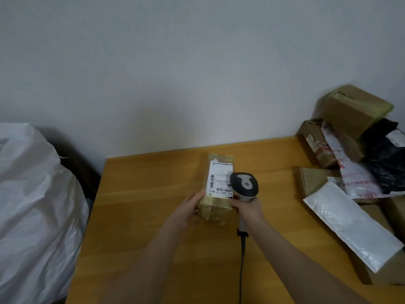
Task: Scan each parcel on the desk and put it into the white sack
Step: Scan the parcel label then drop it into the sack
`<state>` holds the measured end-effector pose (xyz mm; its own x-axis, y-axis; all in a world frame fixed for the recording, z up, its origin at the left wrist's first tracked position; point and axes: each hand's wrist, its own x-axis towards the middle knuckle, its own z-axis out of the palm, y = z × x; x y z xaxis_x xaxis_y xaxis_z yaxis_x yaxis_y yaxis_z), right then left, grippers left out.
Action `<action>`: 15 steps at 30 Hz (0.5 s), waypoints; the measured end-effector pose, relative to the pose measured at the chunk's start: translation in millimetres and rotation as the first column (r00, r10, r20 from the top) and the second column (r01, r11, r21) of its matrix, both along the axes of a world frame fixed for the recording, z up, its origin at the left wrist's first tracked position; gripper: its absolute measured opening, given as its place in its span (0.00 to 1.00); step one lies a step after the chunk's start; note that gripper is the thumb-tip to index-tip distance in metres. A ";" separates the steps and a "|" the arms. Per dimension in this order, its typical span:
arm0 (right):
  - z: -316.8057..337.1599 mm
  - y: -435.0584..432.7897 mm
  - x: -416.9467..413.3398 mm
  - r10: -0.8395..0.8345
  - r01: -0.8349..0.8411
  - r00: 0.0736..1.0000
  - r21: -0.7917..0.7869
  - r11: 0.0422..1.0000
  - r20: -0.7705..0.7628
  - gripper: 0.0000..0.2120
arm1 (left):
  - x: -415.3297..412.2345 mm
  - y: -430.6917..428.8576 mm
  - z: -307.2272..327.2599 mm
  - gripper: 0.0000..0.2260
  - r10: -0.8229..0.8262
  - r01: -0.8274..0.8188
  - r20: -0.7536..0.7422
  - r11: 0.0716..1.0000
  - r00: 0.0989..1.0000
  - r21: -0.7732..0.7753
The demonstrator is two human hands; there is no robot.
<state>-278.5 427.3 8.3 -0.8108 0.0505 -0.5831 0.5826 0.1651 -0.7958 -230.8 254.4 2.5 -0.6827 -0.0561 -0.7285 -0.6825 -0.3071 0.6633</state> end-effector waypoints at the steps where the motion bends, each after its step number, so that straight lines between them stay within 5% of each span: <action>1: 4.1 1.1 -1.3 0.001 -0.001 1.000 -0.011 1.000 -0.015 0.15 | -0.9 0.7 6.1 0.17 0.013 -0.013 -0.016 1.000 1.000 0.023; 7: 42.6 3.9 -11.7 0.055 -0.060 0.993 -0.043 0.997 -0.108 0.14 | -0.2 0.6 35.4 0.21 0.068 -0.061 -0.062 0.993 0.996 0.105; 15: 99.0 3.8 15.0 0.061 -0.095 0.979 -0.170 0.981 -0.194 0.07 | 15.9 -3.3 73.1 0.21 0.201 -0.206 -0.158 0.978 0.967 -0.015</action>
